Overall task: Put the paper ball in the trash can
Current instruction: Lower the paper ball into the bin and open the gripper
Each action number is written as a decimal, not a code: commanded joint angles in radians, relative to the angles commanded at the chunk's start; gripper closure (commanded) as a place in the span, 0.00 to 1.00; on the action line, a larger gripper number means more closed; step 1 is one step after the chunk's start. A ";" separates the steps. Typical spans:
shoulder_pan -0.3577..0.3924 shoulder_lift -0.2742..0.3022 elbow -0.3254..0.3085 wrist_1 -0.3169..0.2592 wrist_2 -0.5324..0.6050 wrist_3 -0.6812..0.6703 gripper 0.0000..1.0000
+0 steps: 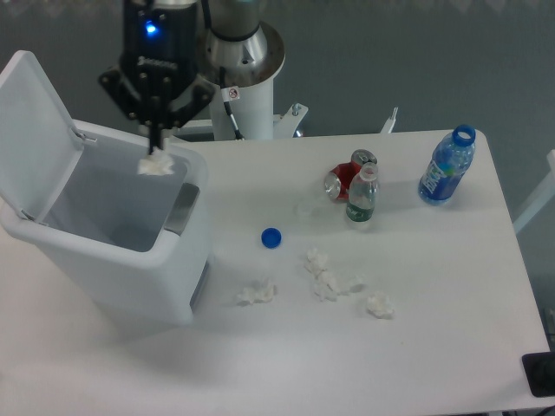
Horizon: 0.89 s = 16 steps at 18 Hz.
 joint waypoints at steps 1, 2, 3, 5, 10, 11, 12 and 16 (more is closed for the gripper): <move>-0.011 -0.009 0.000 0.000 0.000 0.000 1.00; -0.020 -0.015 0.000 0.000 -0.008 0.000 1.00; -0.022 -0.018 0.000 0.000 -0.012 0.000 1.00; -0.029 -0.025 0.000 0.000 -0.017 0.000 1.00; -0.029 -0.025 -0.009 0.005 -0.017 0.012 0.55; -0.029 -0.025 -0.009 0.005 -0.017 0.012 0.48; -0.029 -0.025 -0.009 0.006 -0.017 0.014 0.44; -0.029 -0.022 -0.009 0.006 -0.017 0.014 0.33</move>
